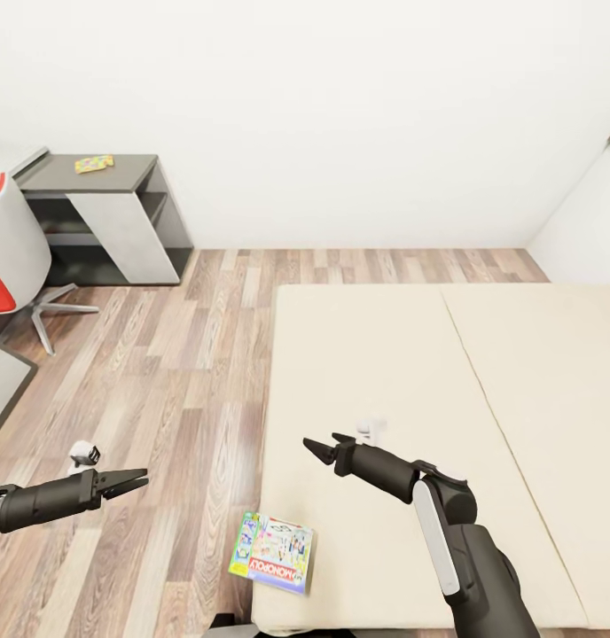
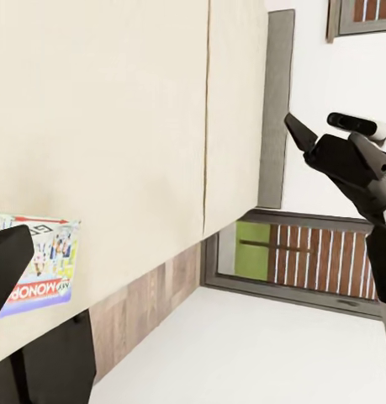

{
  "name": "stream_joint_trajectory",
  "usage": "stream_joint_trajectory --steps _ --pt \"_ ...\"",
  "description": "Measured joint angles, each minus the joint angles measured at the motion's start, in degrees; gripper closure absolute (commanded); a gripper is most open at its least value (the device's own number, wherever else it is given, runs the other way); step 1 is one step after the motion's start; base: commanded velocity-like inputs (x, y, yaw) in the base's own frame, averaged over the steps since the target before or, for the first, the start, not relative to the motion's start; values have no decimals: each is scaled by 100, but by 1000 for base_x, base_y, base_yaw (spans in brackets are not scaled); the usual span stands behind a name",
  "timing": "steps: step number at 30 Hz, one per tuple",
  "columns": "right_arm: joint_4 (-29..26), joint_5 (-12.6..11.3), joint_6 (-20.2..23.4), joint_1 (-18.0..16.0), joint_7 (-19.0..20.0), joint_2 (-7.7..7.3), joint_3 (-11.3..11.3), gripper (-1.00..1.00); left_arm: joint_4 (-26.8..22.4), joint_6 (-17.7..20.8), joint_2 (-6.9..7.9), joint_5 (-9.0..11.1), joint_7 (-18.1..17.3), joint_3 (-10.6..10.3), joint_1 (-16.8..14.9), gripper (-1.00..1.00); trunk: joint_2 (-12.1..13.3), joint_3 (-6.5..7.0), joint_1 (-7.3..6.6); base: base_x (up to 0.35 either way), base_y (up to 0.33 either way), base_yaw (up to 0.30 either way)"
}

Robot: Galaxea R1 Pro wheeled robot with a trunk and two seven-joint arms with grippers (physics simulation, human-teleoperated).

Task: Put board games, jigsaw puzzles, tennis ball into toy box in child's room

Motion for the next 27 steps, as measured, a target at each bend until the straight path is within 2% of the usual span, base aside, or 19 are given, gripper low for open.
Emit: stream_joint_trajectory --steps 5,10,24,27 --pt "15 -1 -42 1 -5 0 -1 -100 0 2 0 -1 84 -4 1 -100 0 47 0 0 0 52" --pt "80 1 -52 0 -9 0 -4 -100 0 7 -4 -4 390 -16 0 -100 0 93 0 0 0 38" --pt "470 4 -10 -7 -271 0 -9 -100 3 27 -125 8 1884 -57 2 -100 0 224 0 0 0 5" --pt "529 -6 20 -7 -359 -4 -10 -100 85 28 -258 -31 2364 -93 6 -100 0 252 0 0 0 0"
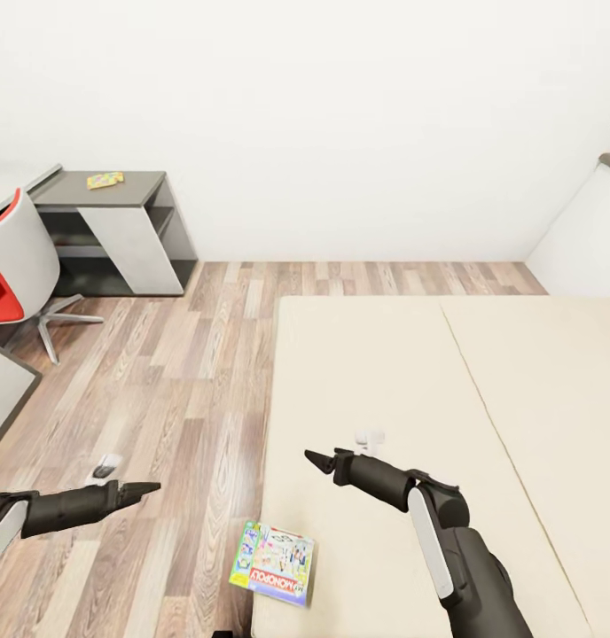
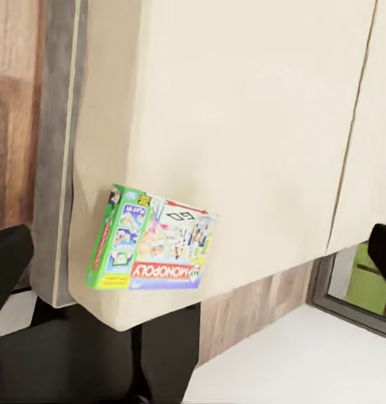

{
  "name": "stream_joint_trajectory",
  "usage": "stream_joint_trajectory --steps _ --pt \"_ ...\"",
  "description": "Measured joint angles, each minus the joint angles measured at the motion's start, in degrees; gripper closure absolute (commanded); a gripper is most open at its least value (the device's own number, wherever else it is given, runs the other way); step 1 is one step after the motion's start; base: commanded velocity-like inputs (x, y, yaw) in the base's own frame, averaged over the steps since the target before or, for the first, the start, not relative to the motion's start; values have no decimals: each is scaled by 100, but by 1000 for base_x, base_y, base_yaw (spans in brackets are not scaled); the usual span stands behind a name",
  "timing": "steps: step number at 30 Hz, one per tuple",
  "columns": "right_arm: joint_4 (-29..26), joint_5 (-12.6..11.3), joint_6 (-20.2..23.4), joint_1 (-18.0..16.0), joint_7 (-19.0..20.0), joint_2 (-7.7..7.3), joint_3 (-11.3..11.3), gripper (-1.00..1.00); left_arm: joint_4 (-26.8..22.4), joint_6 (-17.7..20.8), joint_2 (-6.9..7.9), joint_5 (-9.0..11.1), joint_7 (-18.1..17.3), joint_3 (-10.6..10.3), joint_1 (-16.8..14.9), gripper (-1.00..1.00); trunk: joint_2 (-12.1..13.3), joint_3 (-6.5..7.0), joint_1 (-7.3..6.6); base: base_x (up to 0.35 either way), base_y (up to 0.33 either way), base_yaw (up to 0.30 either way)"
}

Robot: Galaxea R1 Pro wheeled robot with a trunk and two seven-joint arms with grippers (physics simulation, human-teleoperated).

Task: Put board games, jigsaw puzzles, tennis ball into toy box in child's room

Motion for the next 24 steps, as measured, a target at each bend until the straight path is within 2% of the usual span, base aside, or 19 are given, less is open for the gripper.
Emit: stream_joint_trajectory --steps 2,4,5,9,10,13,17,21,24 --pt "79 1 14 5 -69 -21 -1 -100 120 -2 -131 -110 433 -23 -1 -100 0 19 0 0 0 0" --pt "183 3 14 19 -141 -59 0 -100 197 -3 -205 -197 701 -32 0 -100 0 37 0 0 0 0" --pt "327 11 -10 72 -244 -110 2 -100 267 -5 -268 -302 919 -36 4 -100 0 47 0 0 0 0" --pt "690 17 -69 296 -538 -215 7 -100 473 -125 -432 -537 1257 -41 20 -100 0 84 0 0 0 0" --pt "838 27 -137 413 -682 -246 6 -100 634 -293 -526 -671 1362 -45 25 -100 1 93 0 0 0 0" --pt "1017 14 -455 658 -879 -283 6 -100 1024 -725 -668 -904 1486 -50 29 -100 0 121 0 0 0 0" --pt "1099 -4 -1014 1046 -955 -302 0 -100 1553 -1232 -739 -1056 1544 -44 30 -100 0 159 -1 0 0 0" --pt "1132 -27 -1387 1336 -968 -313 2 -100 1974 -1717 -765 -1105 1565 -36 30 -100 0 197 0 0 0 0" --pt "1140 -32 -1496 1435 -971 -316 4 -100 2154 -1978 -778 -1110 1575 -32 30 -100 0 225 0 0 0 0"
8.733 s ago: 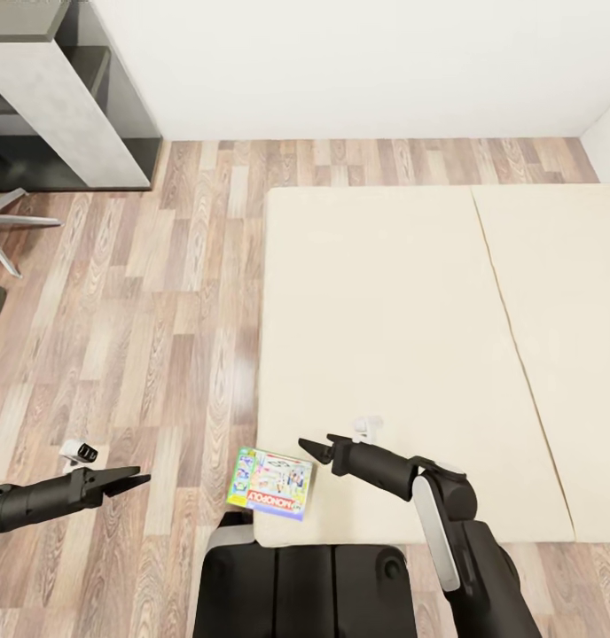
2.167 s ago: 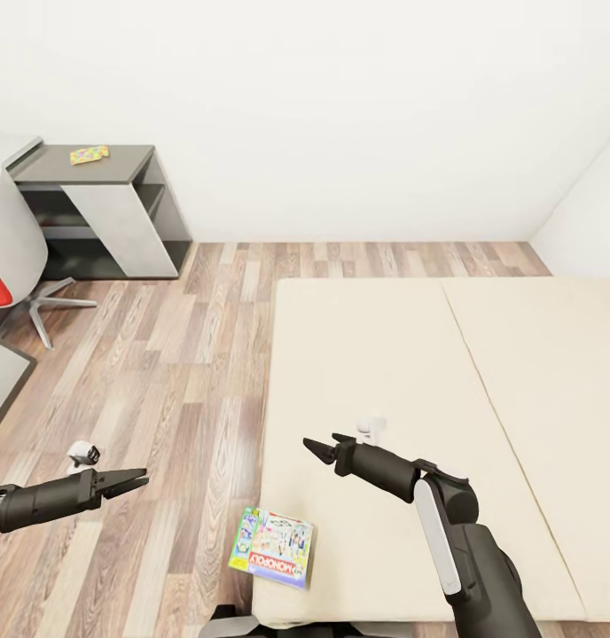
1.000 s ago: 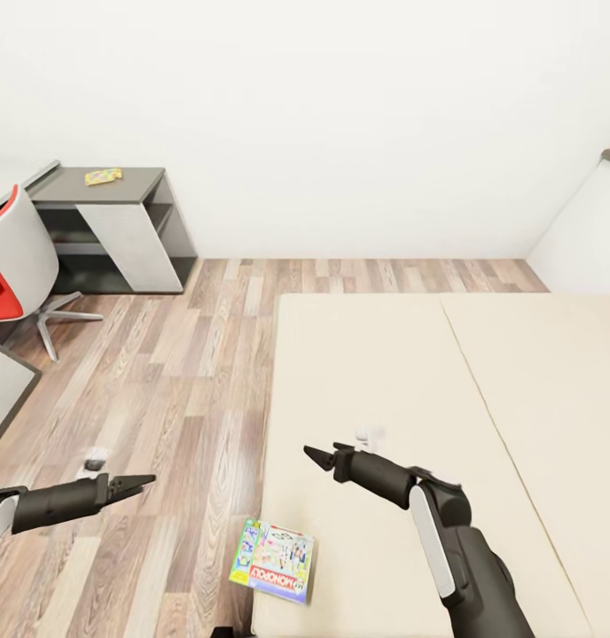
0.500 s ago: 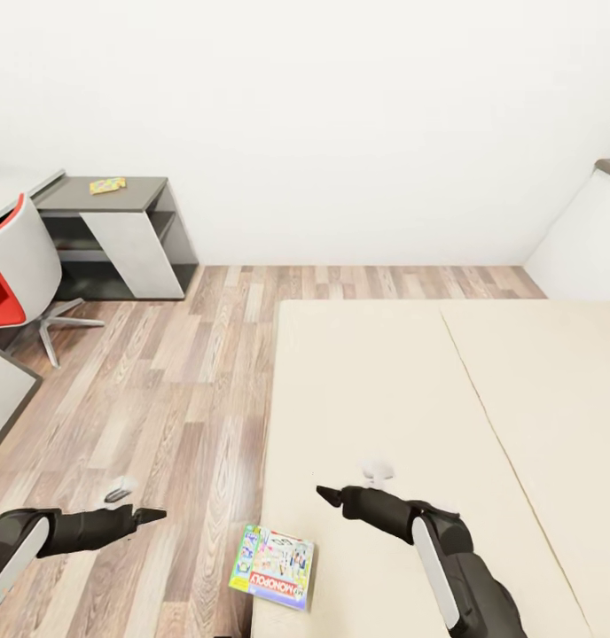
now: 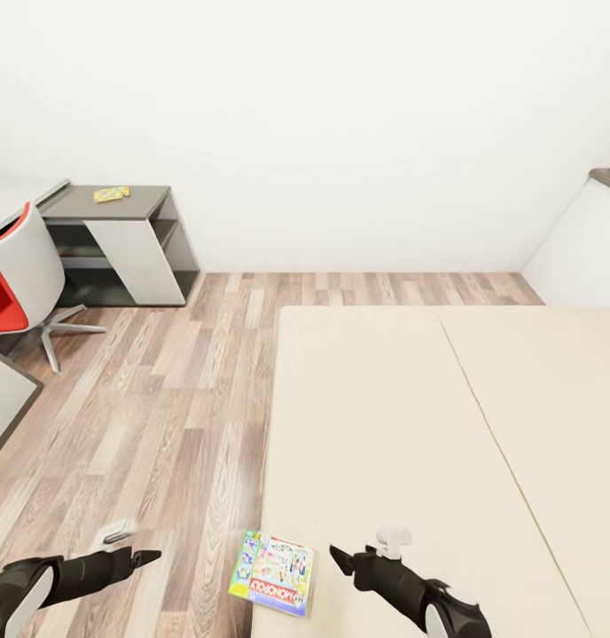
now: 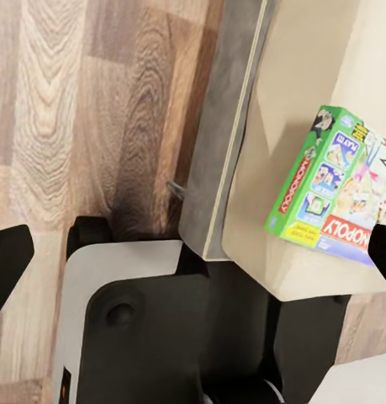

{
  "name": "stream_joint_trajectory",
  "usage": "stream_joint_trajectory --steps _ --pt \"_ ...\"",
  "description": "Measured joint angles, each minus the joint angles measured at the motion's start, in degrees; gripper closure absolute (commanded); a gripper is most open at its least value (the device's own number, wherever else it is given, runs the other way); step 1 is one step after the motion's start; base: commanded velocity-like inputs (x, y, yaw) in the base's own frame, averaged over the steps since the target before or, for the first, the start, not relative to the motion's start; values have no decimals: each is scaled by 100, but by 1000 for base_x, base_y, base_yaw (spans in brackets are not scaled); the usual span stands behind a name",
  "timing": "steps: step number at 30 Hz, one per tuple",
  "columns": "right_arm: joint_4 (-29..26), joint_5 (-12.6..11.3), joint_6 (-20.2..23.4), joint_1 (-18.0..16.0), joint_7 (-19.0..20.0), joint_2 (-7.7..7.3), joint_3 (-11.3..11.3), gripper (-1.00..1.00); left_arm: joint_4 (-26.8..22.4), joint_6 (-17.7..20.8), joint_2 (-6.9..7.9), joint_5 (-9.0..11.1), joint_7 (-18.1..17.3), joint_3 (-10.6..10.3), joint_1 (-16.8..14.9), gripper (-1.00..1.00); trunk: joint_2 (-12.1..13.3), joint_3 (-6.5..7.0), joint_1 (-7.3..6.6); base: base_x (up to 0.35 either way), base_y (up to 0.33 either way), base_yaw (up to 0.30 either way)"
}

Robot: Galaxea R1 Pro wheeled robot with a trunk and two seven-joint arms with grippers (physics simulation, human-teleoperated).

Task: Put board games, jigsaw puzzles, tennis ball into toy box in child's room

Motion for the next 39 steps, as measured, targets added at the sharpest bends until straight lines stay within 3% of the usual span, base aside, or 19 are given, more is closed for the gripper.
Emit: stream_joint_trajectory --steps 17,27,30,39 --pt "103 -25 -131 130 6 -12 2 -100 648 -925 -108 -24 79 3 0 -100 0 160 0 0 0 0" --pt "654 -34 -751 219 0 -7 0 -100 807 -1134 -109 -21 93 -7 21 -100 0 253 0 0 0 0" --pt "898 -35 -915 223 1 0 2 -100 986 -1358 -113 -27 95 -11 25 -100 0 281 0 0 0 0" --pt "1033 -27 -1007 224 2 -11 0 -100 1125 -1563 -109 -22 50 -6 26 -100 0 366 0 0 0 0"
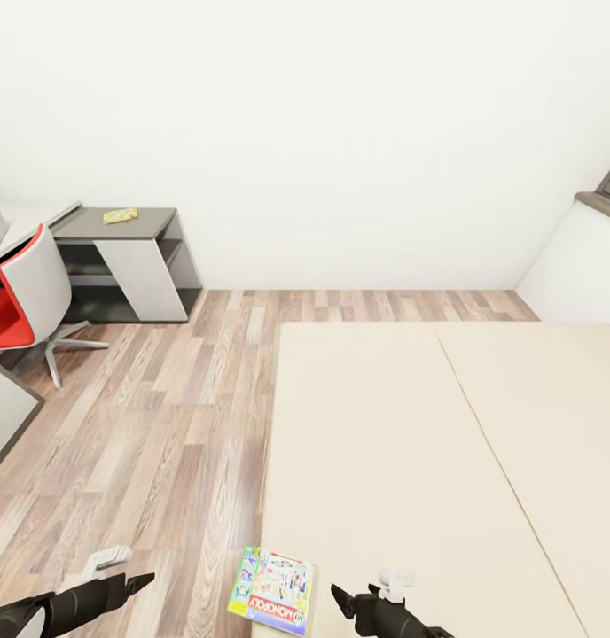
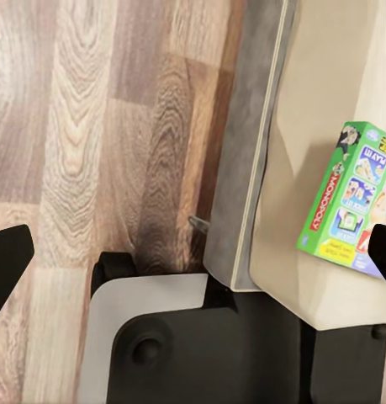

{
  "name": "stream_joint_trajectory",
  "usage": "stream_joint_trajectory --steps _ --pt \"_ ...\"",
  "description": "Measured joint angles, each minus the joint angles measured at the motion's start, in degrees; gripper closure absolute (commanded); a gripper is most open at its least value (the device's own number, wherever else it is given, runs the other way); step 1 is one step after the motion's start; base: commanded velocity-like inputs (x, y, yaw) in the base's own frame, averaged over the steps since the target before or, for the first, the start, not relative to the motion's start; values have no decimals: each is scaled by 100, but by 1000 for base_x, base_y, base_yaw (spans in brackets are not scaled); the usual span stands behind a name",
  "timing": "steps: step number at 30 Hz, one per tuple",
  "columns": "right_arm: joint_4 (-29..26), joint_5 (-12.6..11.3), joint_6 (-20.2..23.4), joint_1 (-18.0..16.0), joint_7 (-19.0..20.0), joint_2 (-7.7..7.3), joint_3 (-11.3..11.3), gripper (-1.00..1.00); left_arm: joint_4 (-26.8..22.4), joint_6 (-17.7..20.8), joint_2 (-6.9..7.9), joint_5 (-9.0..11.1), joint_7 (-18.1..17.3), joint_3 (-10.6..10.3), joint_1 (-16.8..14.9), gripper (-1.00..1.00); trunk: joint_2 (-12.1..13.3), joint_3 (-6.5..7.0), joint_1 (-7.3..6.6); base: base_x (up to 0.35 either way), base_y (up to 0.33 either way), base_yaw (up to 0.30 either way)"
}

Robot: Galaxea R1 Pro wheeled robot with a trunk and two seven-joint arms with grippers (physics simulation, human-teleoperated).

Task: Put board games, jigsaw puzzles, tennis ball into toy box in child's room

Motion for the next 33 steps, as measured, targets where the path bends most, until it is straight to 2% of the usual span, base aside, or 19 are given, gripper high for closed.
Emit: stream_joint_trajectory --steps 33 --pt "371 66 -223 4 -95 16 -13 -100 277 -130 -24 -19 57 -7 0 -100 0 310 0 0 0 0"
